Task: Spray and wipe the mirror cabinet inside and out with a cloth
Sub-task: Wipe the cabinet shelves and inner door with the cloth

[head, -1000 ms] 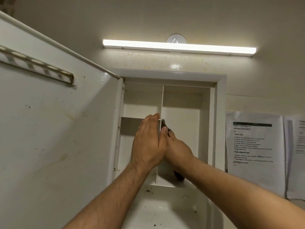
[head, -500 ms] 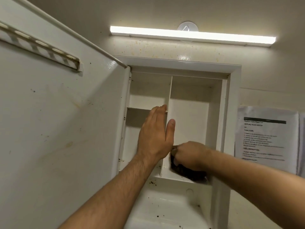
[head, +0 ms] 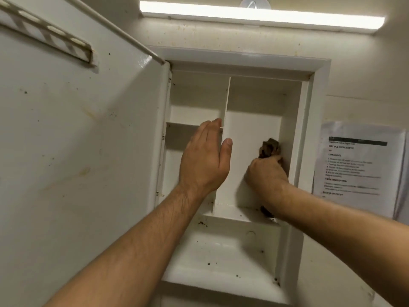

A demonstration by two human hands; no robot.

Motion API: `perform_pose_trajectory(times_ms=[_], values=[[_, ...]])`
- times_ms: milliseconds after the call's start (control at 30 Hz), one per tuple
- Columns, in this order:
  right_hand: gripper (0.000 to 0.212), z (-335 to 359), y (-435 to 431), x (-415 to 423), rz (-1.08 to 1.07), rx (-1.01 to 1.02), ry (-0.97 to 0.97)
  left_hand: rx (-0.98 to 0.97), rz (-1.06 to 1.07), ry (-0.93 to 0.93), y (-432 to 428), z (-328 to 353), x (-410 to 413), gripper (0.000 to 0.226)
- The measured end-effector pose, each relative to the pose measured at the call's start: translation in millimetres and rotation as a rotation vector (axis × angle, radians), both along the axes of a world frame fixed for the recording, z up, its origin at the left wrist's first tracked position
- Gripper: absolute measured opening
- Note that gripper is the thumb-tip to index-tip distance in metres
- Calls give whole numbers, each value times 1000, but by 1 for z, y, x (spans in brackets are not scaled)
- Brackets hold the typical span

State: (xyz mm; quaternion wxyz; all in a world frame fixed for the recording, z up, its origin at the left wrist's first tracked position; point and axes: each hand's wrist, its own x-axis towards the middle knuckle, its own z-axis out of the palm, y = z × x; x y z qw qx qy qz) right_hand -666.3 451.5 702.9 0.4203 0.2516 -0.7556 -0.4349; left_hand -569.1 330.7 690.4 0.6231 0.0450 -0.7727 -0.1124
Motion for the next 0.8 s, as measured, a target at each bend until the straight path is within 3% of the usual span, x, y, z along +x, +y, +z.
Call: perform_pose_trajectory(times_ms=[133, 267, 367, 433, 533, 600, 700, 800], values=[[14, -27, 7, 11, -11, -23, -461, 5, 33, -48, 6, 3, 6, 61], [13, -25, 14, 6, 140, -441, -876, 20, 29, -40, 8, 3, 4, 59], [14, -32, 20, 17, 378, -738, -1312, 59, 3, -30, 18, 0, -1, 58], [17, -41, 25, 23, 441, -525, -1294, 64, 9, -26, 18, 2, 0, 58], [14, -36, 38, 27, 142, -124, -883, -11, 78, -69, 11, 5, 8, 56], [11, -34, 43, 34, -12, -1, -789, -75, 115, -108, 5, 7, 14, 55], [23, -31, 39, 42, -50, -1, -791, -78, 128, -110, 3, 10, 16, 57], [11, -21, 17, 41, 187, -307, -1008, -38, 109, -82, 11, 10, 11, 59]])
